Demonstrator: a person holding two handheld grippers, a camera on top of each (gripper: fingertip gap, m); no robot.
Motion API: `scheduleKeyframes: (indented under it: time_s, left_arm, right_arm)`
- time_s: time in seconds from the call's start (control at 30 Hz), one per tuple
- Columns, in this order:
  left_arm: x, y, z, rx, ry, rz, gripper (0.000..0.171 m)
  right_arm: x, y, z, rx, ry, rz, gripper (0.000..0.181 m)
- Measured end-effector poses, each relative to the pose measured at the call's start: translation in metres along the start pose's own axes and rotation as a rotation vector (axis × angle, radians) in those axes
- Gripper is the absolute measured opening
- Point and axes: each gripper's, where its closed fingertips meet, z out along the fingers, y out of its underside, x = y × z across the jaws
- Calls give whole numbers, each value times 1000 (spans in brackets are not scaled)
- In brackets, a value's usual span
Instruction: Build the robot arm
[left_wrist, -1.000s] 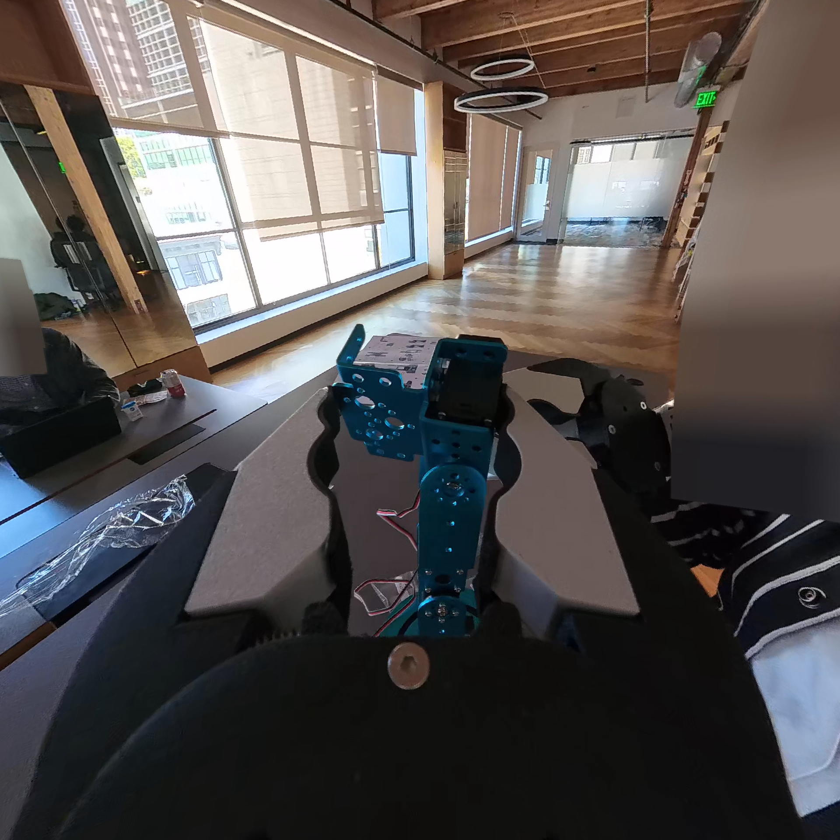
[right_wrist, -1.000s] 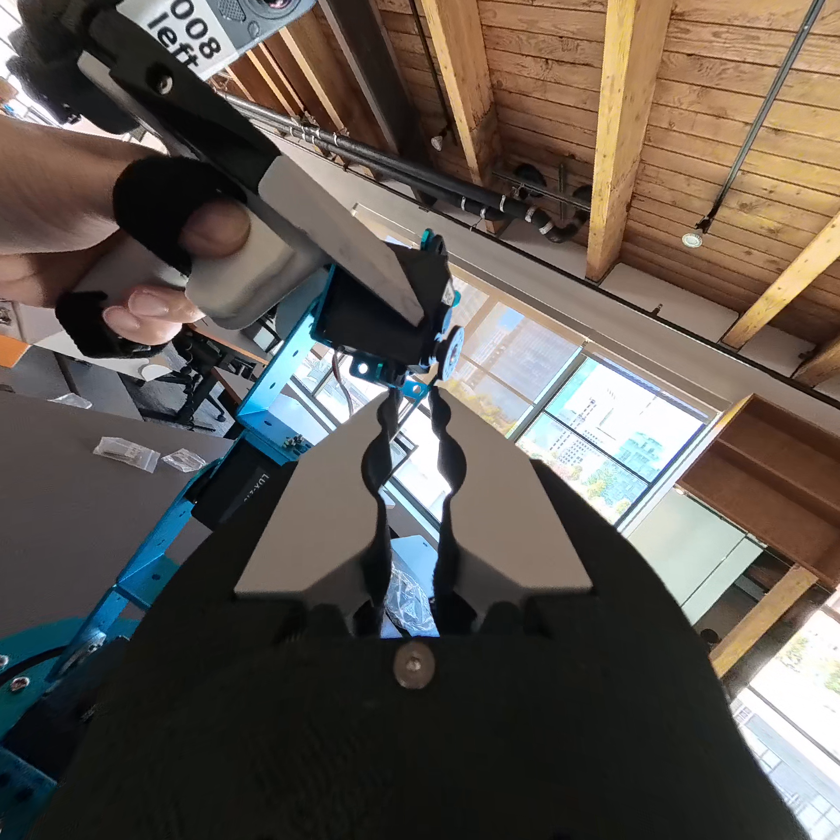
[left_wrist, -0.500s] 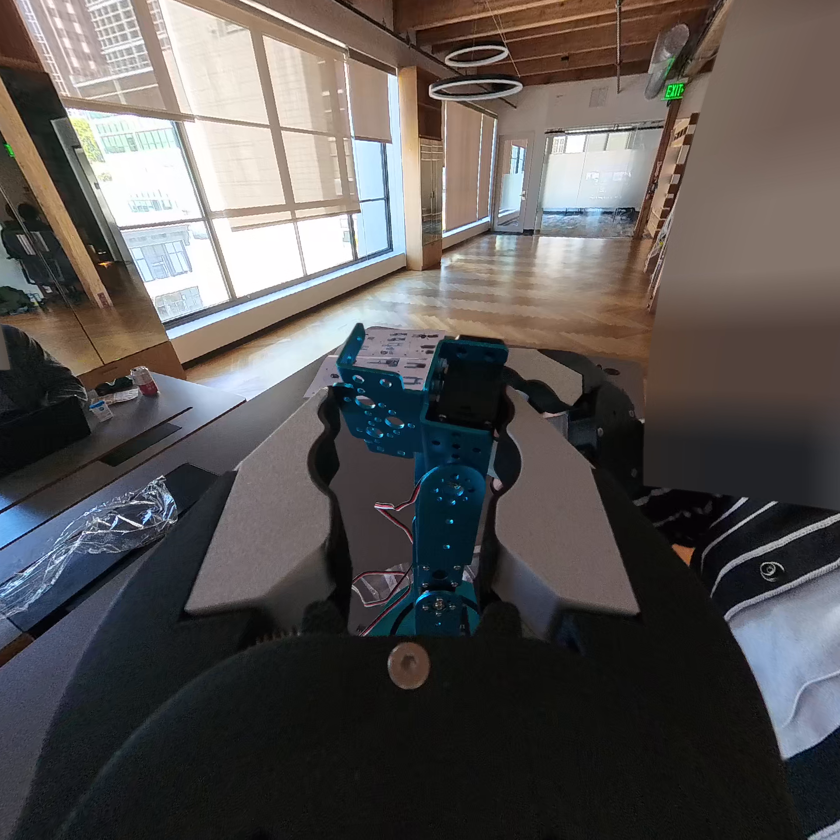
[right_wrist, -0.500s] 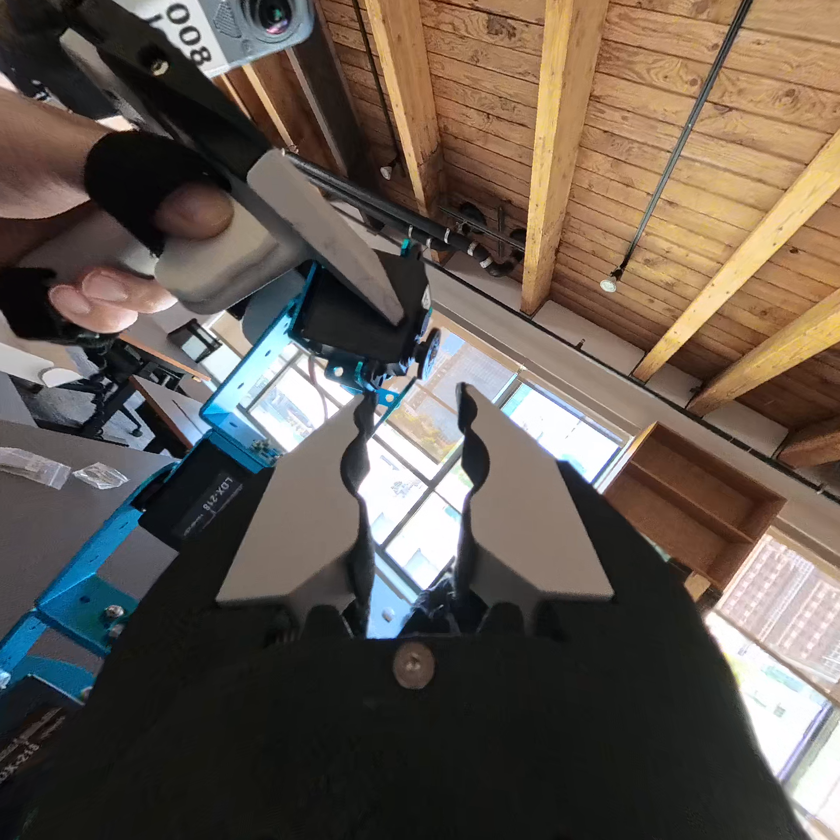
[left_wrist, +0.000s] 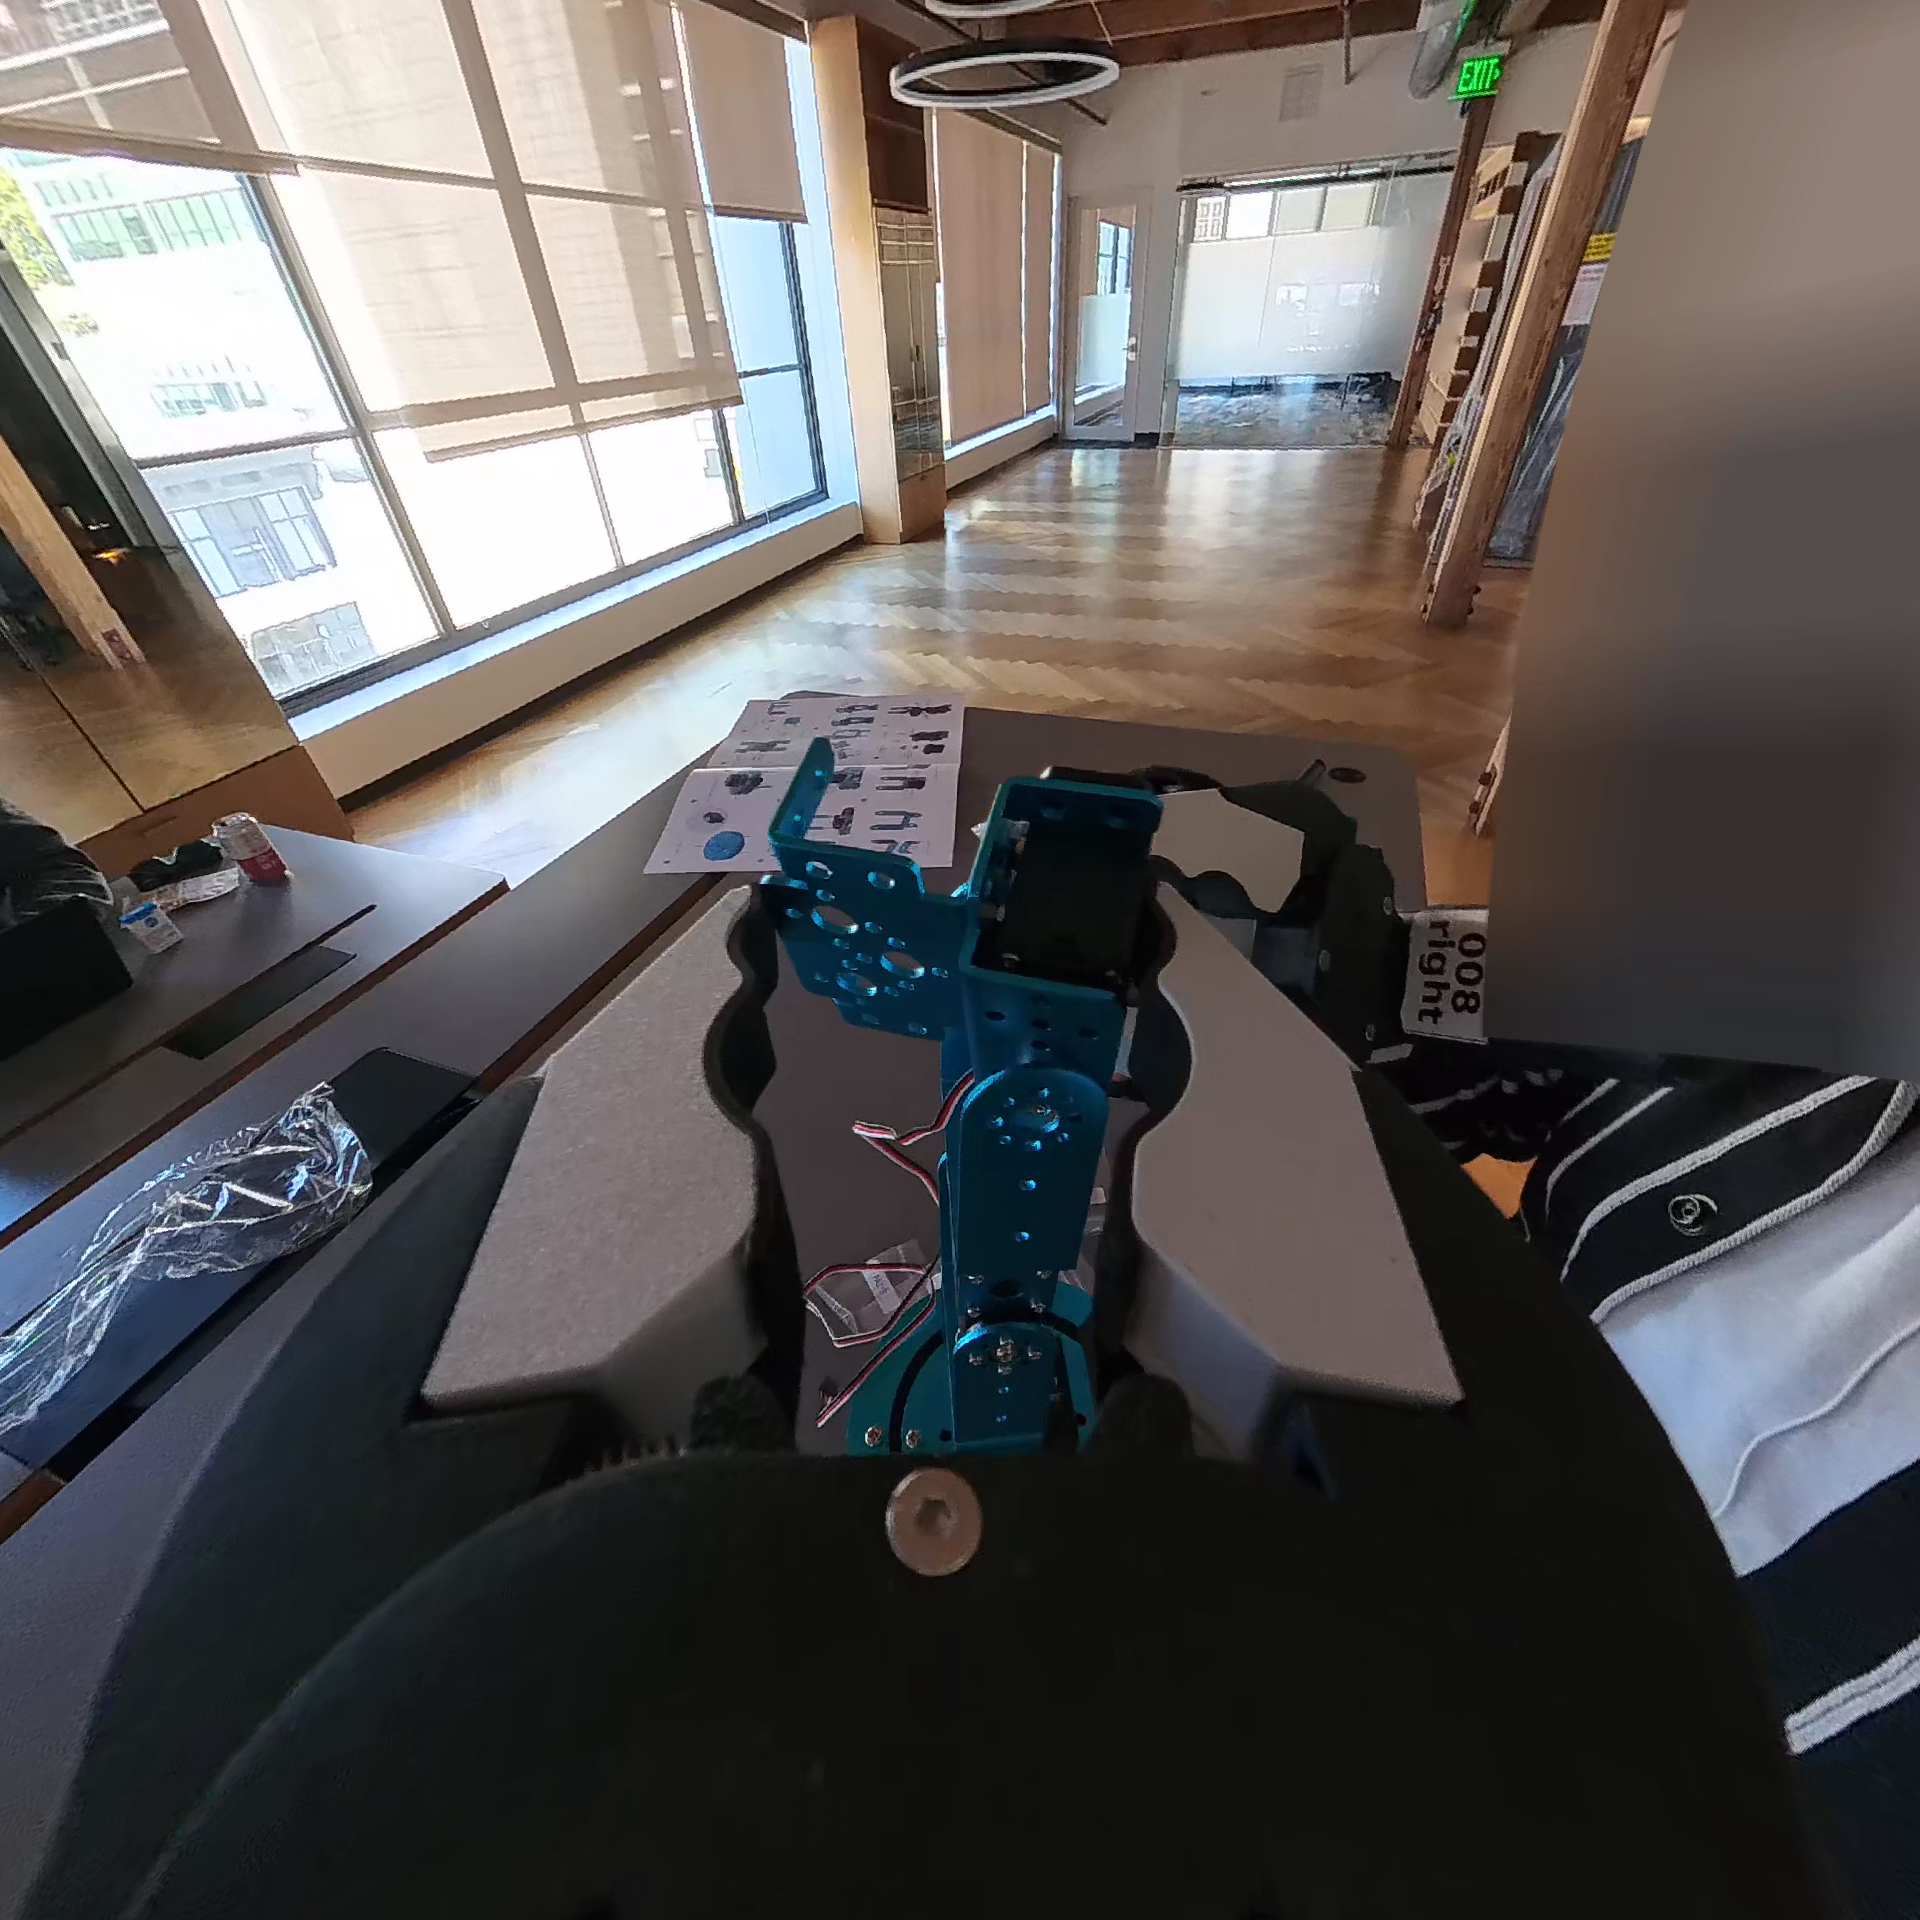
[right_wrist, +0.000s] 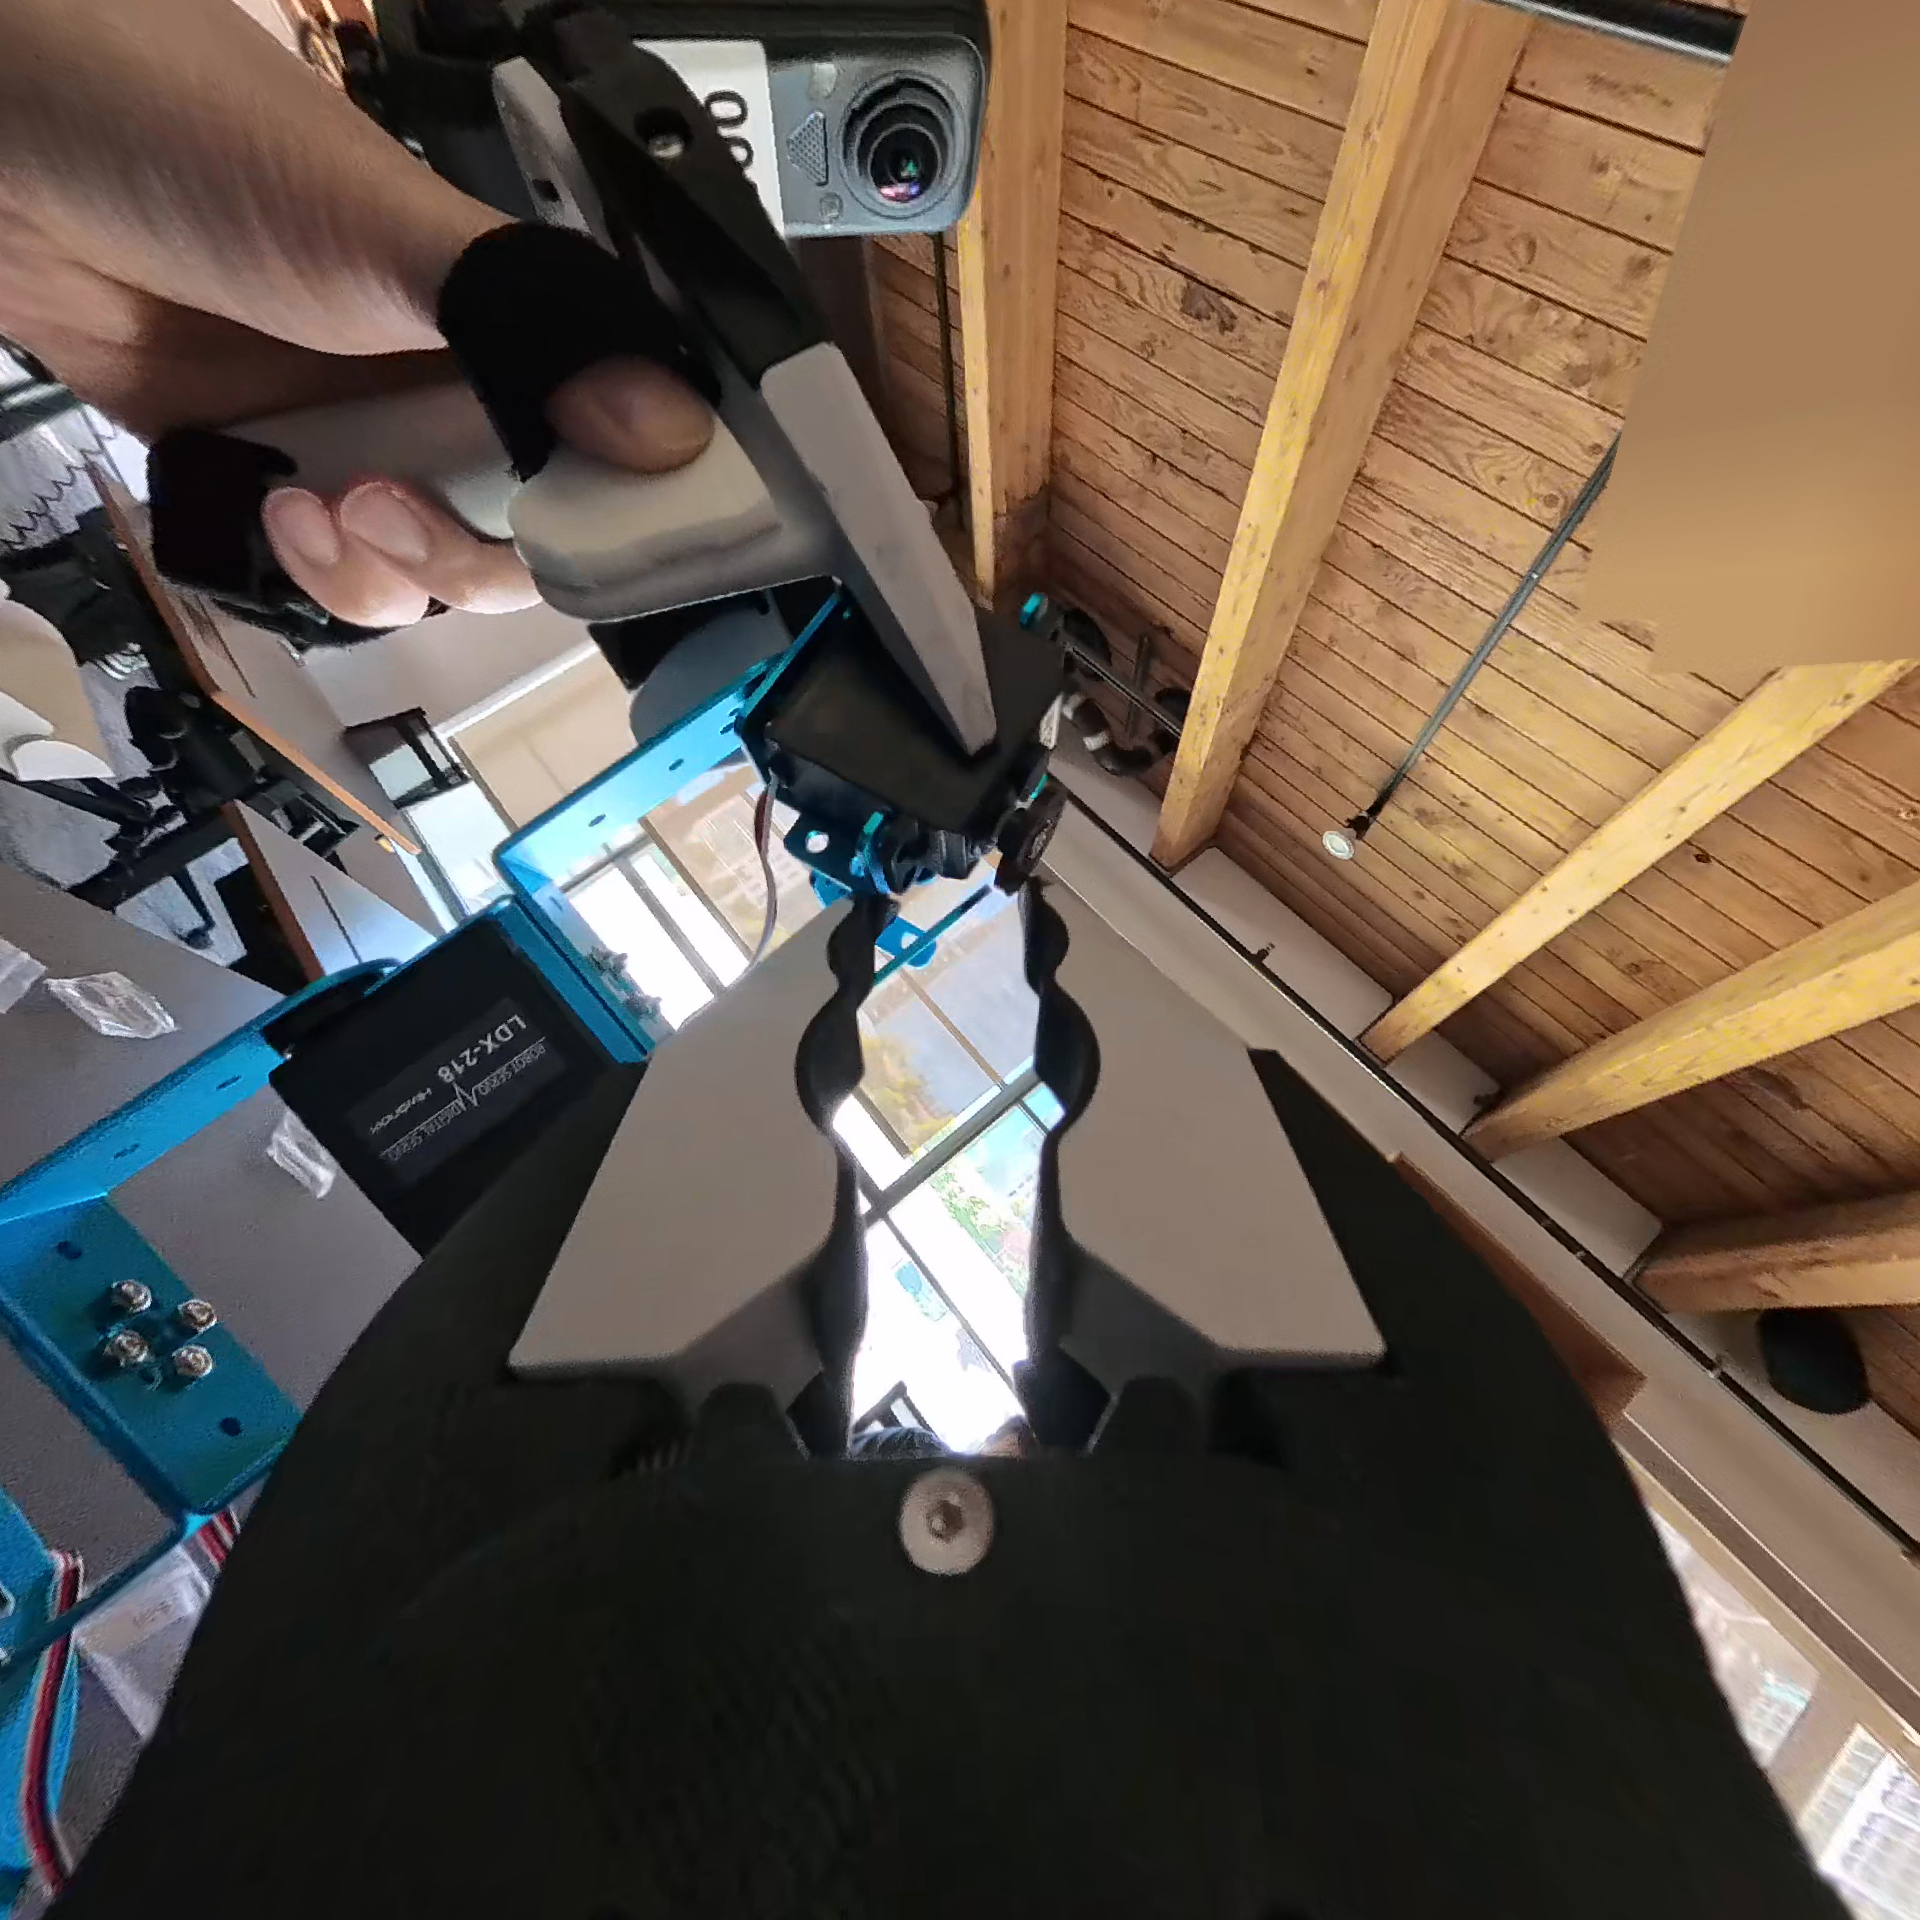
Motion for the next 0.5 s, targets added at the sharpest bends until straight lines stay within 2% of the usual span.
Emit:
scheduleKeyframes:
  time_s: [0.5]
  left_arm:
    - [3, 4, 2, -1, 19, -8, 67]
  right_arm:
    - [-3, -6, -7, 81, -133, -22, 31]
